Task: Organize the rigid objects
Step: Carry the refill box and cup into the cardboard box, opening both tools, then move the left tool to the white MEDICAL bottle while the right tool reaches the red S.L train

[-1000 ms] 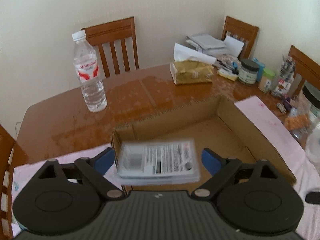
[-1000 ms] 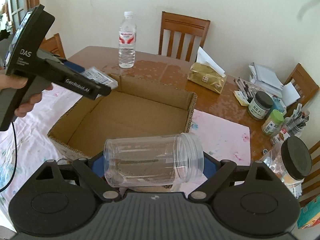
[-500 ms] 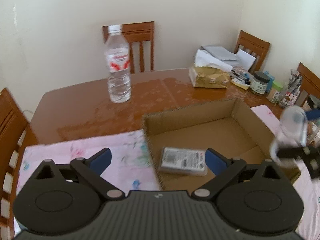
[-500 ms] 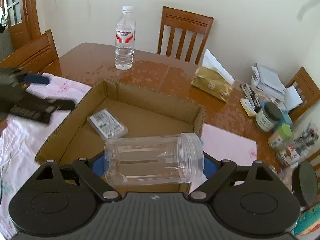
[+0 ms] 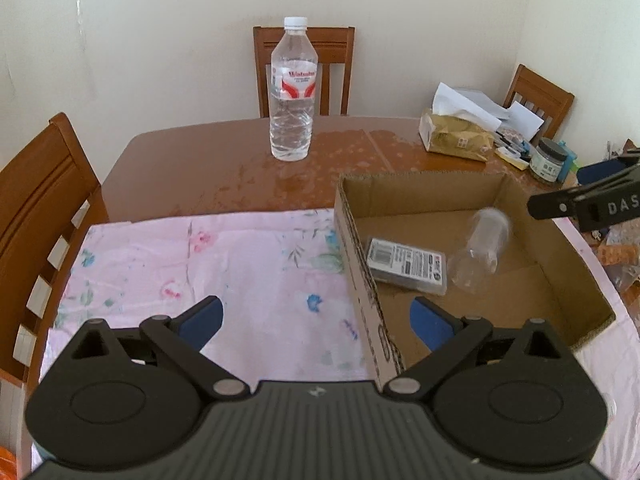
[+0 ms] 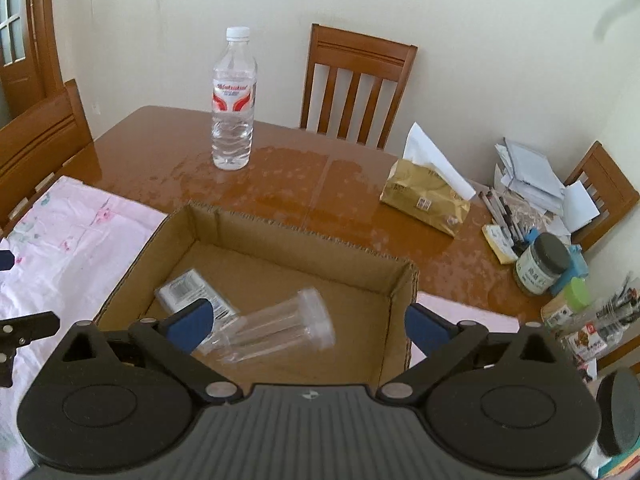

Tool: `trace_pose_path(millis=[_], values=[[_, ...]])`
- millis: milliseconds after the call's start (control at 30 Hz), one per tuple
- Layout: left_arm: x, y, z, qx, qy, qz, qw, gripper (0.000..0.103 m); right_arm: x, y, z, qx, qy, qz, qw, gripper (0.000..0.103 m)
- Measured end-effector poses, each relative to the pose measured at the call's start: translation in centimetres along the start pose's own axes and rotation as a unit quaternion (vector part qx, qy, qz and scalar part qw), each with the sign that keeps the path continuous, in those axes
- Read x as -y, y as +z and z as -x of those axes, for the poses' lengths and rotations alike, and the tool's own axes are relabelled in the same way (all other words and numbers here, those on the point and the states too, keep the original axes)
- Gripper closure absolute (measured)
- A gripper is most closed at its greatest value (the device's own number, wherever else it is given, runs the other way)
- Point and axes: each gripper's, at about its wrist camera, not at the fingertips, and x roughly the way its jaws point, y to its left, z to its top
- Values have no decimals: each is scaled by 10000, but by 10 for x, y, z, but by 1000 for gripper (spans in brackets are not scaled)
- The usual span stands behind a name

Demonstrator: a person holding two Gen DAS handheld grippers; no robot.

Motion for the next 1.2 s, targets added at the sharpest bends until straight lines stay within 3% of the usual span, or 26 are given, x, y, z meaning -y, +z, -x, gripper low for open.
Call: trace_pose_path(millis=[300,533,733,900,1200], values=[[18,-19,17,-25,237,143,9996,4,10,-39,27,-24,55,-154,9999,0],[40,-41,36,-183,764,294,9965,3,22,-84,47,-19,317,-353,9989,0],[58,-61,57,-357,1039,210,9937,3,30,-131,56,-381,624,-562,9957,0],[68,-76,66,-488,950,-29,9943,3,25,-164,59,-782,654,-593,9930,0],[63,-87,68,-464,338,-478,9972,3,-15,-208,63,-1447,670,-870,9834,0]])
